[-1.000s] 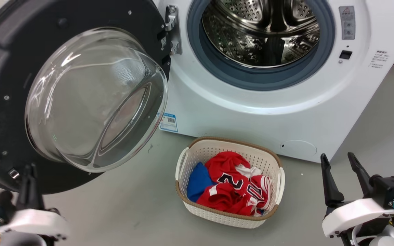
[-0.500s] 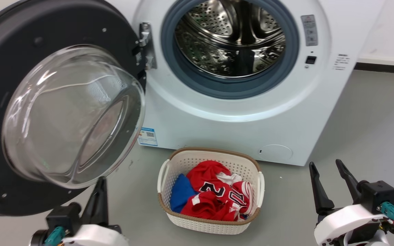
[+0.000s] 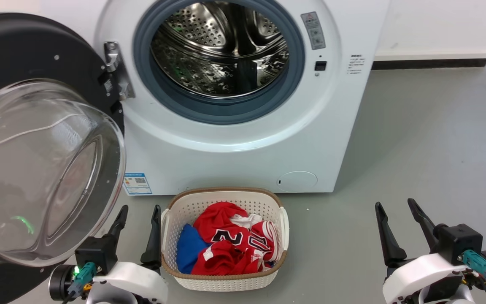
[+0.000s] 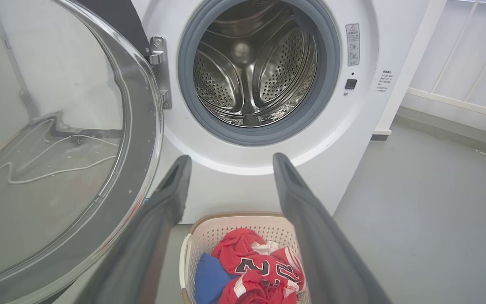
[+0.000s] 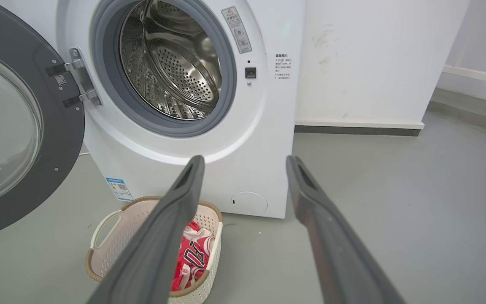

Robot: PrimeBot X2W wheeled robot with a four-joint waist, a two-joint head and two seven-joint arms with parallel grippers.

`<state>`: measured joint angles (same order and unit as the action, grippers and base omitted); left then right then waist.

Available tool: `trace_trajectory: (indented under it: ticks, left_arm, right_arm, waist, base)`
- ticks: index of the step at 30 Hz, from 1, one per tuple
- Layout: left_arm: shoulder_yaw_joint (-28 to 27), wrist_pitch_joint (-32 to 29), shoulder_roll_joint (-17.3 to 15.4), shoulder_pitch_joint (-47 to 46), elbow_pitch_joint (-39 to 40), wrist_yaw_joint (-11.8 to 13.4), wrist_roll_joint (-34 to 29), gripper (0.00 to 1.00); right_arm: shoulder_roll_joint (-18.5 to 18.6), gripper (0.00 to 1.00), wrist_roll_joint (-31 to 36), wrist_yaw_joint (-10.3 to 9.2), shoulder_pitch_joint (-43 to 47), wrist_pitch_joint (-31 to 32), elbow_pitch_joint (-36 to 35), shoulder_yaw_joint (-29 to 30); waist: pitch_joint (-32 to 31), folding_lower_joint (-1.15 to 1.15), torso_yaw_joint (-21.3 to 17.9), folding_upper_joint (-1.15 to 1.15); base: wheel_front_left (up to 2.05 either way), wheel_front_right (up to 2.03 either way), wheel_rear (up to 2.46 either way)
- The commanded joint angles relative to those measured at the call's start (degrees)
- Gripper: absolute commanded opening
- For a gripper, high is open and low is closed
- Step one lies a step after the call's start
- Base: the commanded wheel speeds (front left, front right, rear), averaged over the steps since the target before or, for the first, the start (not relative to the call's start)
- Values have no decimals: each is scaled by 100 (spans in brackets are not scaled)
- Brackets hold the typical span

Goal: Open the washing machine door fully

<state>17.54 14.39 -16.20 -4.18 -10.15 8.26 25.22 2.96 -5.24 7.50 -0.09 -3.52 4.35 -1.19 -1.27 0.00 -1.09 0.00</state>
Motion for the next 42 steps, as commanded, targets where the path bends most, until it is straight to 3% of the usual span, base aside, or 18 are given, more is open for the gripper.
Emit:
trace_trajectory:
  ticks: [1, 7, 41, 42]
  left_arm:
    - [-38, 49, -46, -116, -42, 27, -53, 100]
    - [-57, 58, -38, -75, -130, 119, -158, 100]
    - [-20, 85, 11, -197, -318, -20, -21, 100]
    - [-8, 49, 22, -148, -315, -22, -27, 0]
  right_arm:
    - [-16, 100, -6, -1, -25, -36, 1, -13]
    - [-16, 100, -30, -1, 9, -77, -22, -65]
    - [-16, 100, -101, -1, -89, -153, 90, -70]
    - [0, 0, -73, 0, -17, -128, 91, -72]
  waist:
    - [16, 0, -109, 0]
    - [26, 0, -196, 0]
    - [144, 0, -212, 0]
    - [145, 0, -212, 0]
  base:
    - [0, 0, 0]
    - [0, 0, 0]
    - [0, 0, 0]
    - [0, 0, 0]
